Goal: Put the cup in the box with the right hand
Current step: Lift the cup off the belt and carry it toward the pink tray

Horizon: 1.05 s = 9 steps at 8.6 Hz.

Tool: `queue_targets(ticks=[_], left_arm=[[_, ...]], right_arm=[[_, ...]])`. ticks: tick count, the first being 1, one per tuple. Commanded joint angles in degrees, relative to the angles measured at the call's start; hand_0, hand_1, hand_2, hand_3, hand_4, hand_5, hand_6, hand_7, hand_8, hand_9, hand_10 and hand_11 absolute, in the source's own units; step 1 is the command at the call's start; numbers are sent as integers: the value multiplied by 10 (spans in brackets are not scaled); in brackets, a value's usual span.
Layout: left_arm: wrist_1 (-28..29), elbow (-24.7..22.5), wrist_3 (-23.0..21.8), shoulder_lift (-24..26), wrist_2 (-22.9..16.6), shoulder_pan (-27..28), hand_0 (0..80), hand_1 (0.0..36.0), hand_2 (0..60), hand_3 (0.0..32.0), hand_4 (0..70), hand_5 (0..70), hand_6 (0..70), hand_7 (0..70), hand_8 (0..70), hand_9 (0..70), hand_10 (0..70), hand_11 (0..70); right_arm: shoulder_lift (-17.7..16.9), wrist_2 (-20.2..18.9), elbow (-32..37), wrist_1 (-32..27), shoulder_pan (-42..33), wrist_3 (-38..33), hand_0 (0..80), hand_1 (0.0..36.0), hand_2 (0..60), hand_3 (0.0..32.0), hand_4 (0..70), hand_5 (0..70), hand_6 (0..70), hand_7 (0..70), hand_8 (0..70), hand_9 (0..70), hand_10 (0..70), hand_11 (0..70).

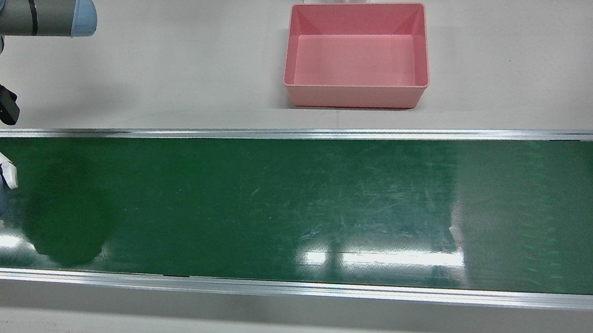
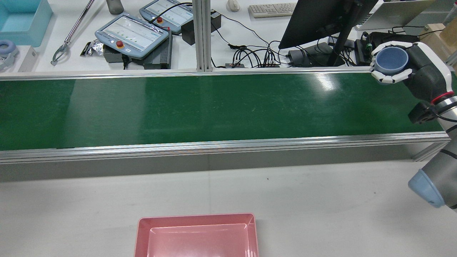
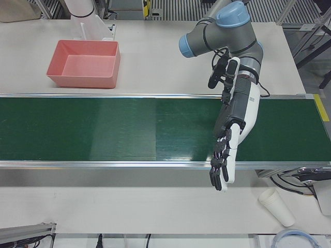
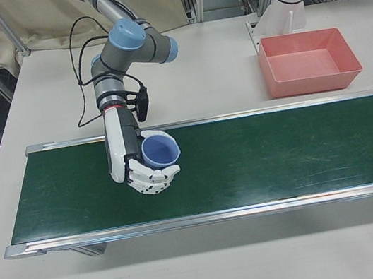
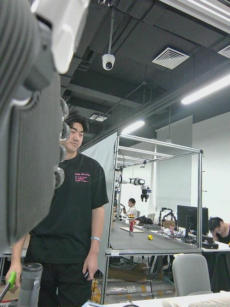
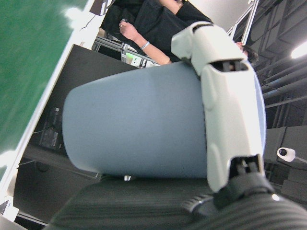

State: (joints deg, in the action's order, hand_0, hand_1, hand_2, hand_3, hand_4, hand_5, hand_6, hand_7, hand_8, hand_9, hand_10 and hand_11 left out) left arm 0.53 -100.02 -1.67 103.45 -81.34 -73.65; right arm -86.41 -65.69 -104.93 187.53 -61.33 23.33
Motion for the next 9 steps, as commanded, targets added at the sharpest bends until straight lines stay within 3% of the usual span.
queue_targets(ticks=[1, 3, 4, 5, 6, 7, 9], left_arm=[[0, 0, 0, 0, 0, 0, 0, 0, 0, 0, 0, 0, 0, 0, 0, 0, 0, 0], [0, 0, 0, 0, 0, 0, 0, 0, 0, 0, 0, 0, 0, 0, 0, 0, 0, 0], [0, 0, 0, 0, 0, 0, 0, 0, 0, 0, 0, 0, 0, 0, 0, 0, 0, 0], [0, 0, 0, 0, 0, 0, 0, 0, 0, 0, 0, 0, 0, 0, 0, 0, 0, 0], [0, 0, 0, 0, 0, 0, 0, 0, 0, 0, 0, 0, 0, 0, 0, 0, 0, 0], [0, 1, 0, 0, 0, 0, 0, 0, 0, 0, 0, 0, 0, 0, 0, 0, 0, 0], [0, 1, 0, 0, 0, 0, 0, 0, 0, 0, 0, 0, 0, 0, 0, 0, 0, 0]], right_arm=[[17, 0, -151, 54, 50, 44, 781, 360, 600, 0, 286, 319, 538, 700, 700, 700, 700, 700], [28, 3, -302, 134, 145, 119, 781, 360, 600, 0, 276, 309, 524, 700, 700, 700, 641, 700], [28, 7, -352, 138, 205, 164, 734, 360, 600, 0, 231, 307, 521, 700, 700, 700, 629, 700], [28, 36, -377, 141, 271, 182, 781, 360, 600, 0, 255, 306, 518, 700, 700, 700, 622, 700], [33, 73, -387, 140, 349, 208, 734, 360, 600, 0, 213, 306, 517, 700, 700, 700, 616, 700], [54, 92, -386, 140, 413, 244, 781, 360, 600, 0, 267, 300, 510, 700, 700, 700, 590, 700], [78, 122, -383, 134, 531, 323, 800, 360, 600, 0, 237, 292, 497, 700, 700, 700, 576, 700]])
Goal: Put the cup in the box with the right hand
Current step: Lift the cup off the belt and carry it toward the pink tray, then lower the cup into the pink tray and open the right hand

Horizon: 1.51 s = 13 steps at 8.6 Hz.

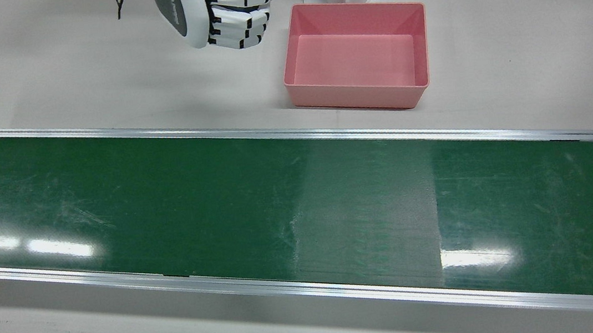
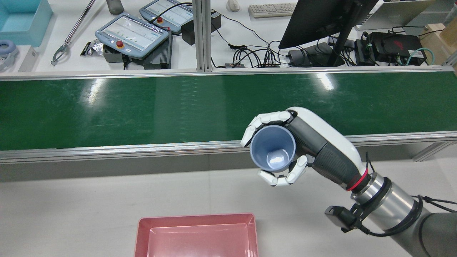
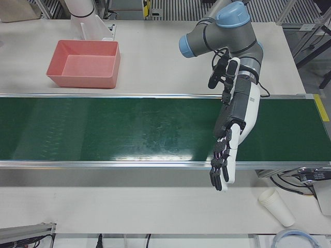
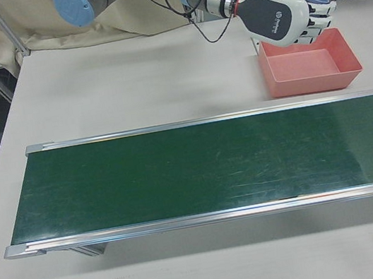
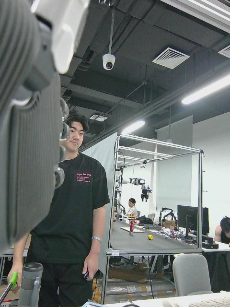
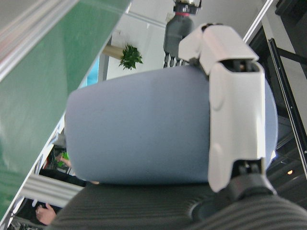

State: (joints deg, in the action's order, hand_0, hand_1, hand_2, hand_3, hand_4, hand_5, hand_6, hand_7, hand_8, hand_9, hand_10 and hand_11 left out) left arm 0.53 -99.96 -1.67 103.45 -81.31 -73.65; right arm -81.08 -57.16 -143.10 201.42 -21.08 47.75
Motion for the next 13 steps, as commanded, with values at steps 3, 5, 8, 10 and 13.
queue_targets(ticks=[3, 5, 8, 10, 13], left_arm=[[1, 0, 0, 0, 0, 0, 0, 0, 0, 0, 0, 0, 0, 0, 0, 0, 0, 0], [0, 0, 0, 0, 0, 0, 0, 0, 0, 0, 0, 0, 0, 0, 0, 0, 0, 0], [0, 0, 0, 0, 0, 0, 0, 0, 0, 0, 0, 0, 0, 0, 0, 0, 0, 0], [0, 0, 0, 0, 0, 0, 0, 0, 0, 0, 0, 0, 0, 0, 0, 0, 0, 0], [1, 0, 0, 0, 0, 0, 0, 0, 0, 0, 0, 0, 0, 0, 0, 0, 0, 0]], right_arm=[[20, 50, 13, -7, 184, 84, 800, 360, 600, 0, 199, 263, 408, 700, 631, 700, 465, 698], [19, 50, 14, -7, 185, 83, 615, 139, 0, 0, 91, 63, 24, 15, 0, 0, 13, 44], [18, 50, 14, -7, 184, 82, 499, 60, 1, 0, 86, 27, 18, 50, 0, 0, 0, 0], [18, 50, 13, -7, 184, 81, 484, 97, 23, 0, 56, 28, 25, 81, 0, 2, 0, 0], [18, 50, 12, -7, 183, 79, 496, 80, 18, 0, 94, 31, 30, 107, 0, 7, 0, 0]])
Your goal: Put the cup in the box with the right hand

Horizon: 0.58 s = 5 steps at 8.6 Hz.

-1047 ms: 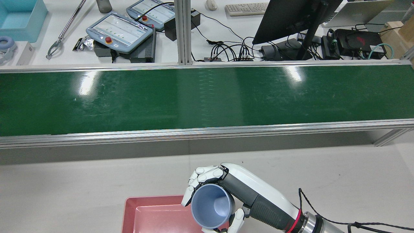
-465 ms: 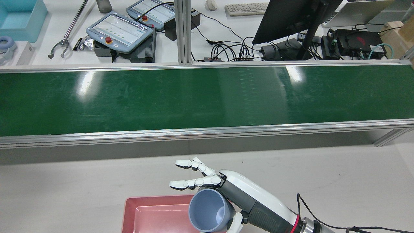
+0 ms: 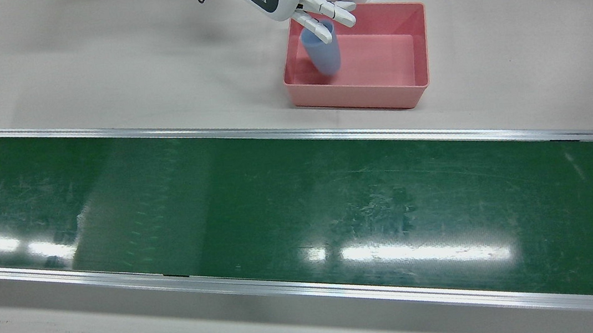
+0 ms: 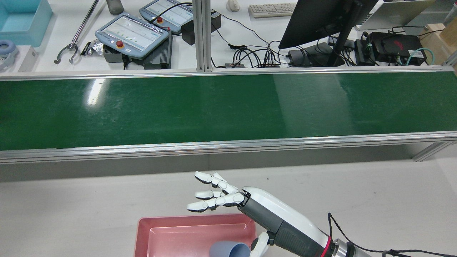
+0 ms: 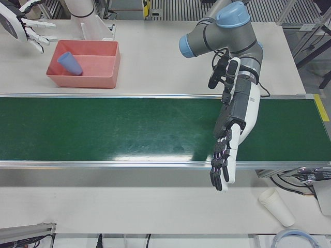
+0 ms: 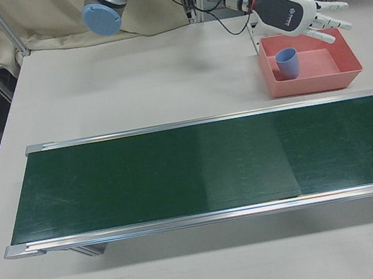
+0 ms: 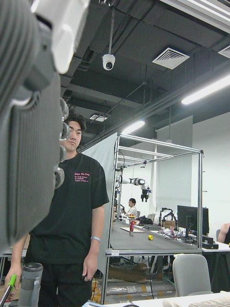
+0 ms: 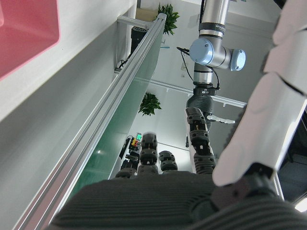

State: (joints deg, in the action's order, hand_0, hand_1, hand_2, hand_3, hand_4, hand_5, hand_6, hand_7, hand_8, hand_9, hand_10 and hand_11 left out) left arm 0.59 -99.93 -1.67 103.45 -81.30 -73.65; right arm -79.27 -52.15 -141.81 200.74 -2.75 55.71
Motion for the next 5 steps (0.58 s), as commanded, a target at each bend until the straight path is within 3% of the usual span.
queue_targets(ticks=[1, 3, 4, 5], left_arm=[[-1, 0, 0, 0, -1, 0, 0, 0, 0, 0, 0, 0, 0, 0, 0, 0, 0, 0], [0, 0, 0, 0, 0, 0, 0, 0, 0, 0, 0, 0, 0, 0, 0, 0, 0, 0], [0, 0, 0, 0, 0, 0, 0, 0, 0, 0, 0, 0, 0, 0, 0, 0, 0, 0], [-1, 0, 0, 0, 0, 0, 0, 0, 0, 0, 0, 0, 0, 0, 0, 0, 0, 0]], right_arm=[[0, -1, -1, 0, -5, -2, 504, 65, 0, 0, 118, 31, 32, 117, 0, 9, 0, 0], [-3, -7, -5, 2, -113, -44, 496, 88, 25, 0, 97, 32, 35, 127, 0, 11, 0, 0], [-25, -7, 1, 7, -190, -81, 500, 85, 13, 0, 107, 34, 36, 130, 0, 12, 0, 0], [-49, -8, 3, 9, -278, -95, 490, 128, 80, 0, 62, 39, 54, 214, 1, 31, 2, 15]])
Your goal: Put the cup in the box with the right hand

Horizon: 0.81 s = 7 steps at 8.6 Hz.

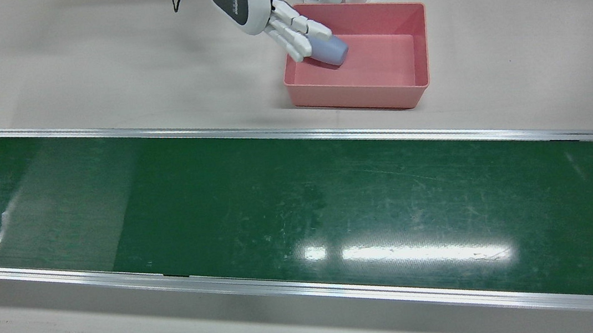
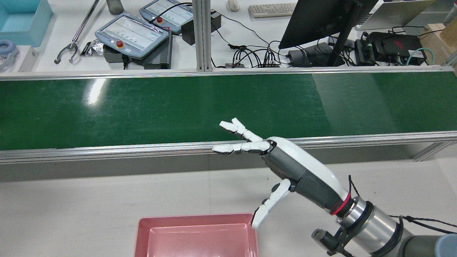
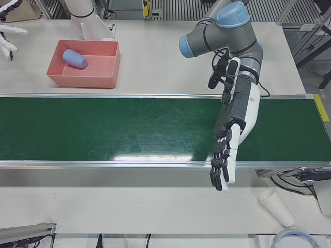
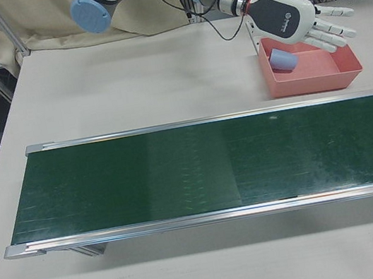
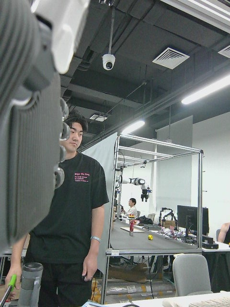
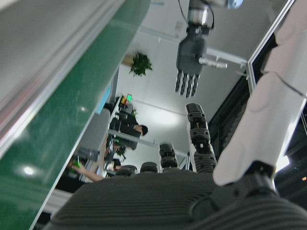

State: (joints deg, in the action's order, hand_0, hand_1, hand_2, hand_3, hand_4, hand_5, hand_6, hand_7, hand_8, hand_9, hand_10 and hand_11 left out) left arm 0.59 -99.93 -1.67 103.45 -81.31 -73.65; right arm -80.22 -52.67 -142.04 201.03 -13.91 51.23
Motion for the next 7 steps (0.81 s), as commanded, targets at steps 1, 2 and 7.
queue_targets(ticks=[1, 2, 7], left_arm=[[0, 0, 0, 0, 0, 0, 0, 0, 0, 0, 0, 0, 0, 0, 0, 0, 0, 0], [-1, 0, 0, 0, 0, 0, 0, 0, 0, 0, 0, 0, 0, 0, 0, 0, 0, 0], [-1, -1, 0, 0, -1, 0, 0, 0, 0, 0, 0, 0, 0, 0, 0, 0, 0, 0]], right_arm=[[-63, -16, 35, 6, -260, -73, 508, 89, 16, 0, 124, 49, 92, 379, 51, 144, 28, 56], [-77, -75, 114, 5, -357, -132, 509, 76, 0, 0, 160, 52, 117, 494, 100, 229, 44, 79], [-80, -161, 328, -1, -558, -248, 520, 118, 20, 0, 107, 43, 33, 97, 0, 5, 0, 5]])
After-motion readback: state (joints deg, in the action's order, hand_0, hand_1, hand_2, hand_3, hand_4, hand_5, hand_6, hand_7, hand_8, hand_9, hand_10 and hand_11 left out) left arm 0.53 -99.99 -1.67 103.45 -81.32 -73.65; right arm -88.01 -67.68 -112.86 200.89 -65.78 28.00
